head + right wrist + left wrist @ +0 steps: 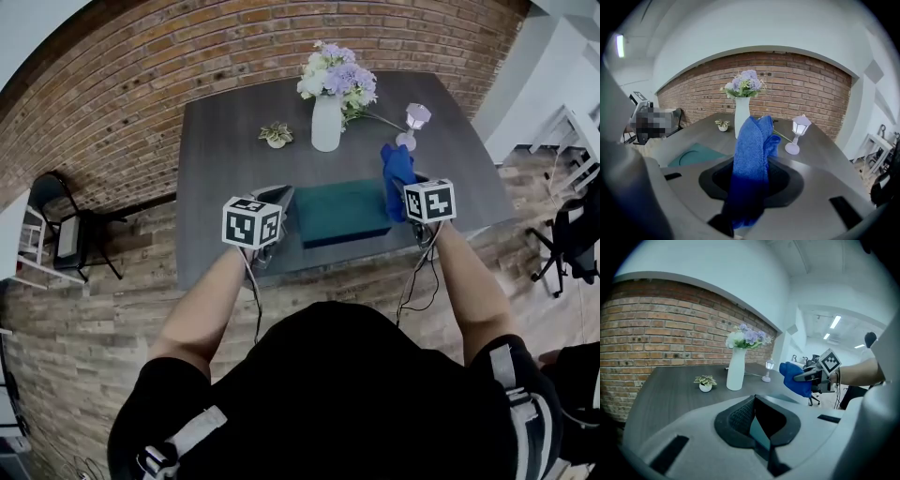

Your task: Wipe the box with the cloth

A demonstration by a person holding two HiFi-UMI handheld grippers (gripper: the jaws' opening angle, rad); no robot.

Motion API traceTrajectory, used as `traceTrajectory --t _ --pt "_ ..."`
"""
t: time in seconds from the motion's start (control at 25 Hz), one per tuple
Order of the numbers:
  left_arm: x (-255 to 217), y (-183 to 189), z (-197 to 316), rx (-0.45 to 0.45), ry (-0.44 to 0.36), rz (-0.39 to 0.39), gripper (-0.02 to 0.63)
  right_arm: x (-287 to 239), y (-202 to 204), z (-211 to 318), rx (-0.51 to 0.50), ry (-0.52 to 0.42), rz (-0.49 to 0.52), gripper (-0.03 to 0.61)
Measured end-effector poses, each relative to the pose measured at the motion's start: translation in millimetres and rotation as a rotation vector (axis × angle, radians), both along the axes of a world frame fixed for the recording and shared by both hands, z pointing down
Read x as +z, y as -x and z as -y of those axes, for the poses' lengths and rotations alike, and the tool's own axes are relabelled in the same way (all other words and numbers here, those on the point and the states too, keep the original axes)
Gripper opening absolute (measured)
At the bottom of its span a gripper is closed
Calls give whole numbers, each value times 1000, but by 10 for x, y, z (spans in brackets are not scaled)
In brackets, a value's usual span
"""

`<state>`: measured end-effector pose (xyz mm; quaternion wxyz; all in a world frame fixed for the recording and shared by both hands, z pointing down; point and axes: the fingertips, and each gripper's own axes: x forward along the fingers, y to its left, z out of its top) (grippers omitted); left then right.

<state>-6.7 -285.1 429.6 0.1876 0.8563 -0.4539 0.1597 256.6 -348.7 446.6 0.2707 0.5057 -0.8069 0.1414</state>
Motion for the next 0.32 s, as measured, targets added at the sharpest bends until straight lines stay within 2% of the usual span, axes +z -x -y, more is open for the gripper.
traceTrajectory --t 0.32 --pt "103 -18 -41 -9 27 2 9 35 -11 39 -3 21 57 140"
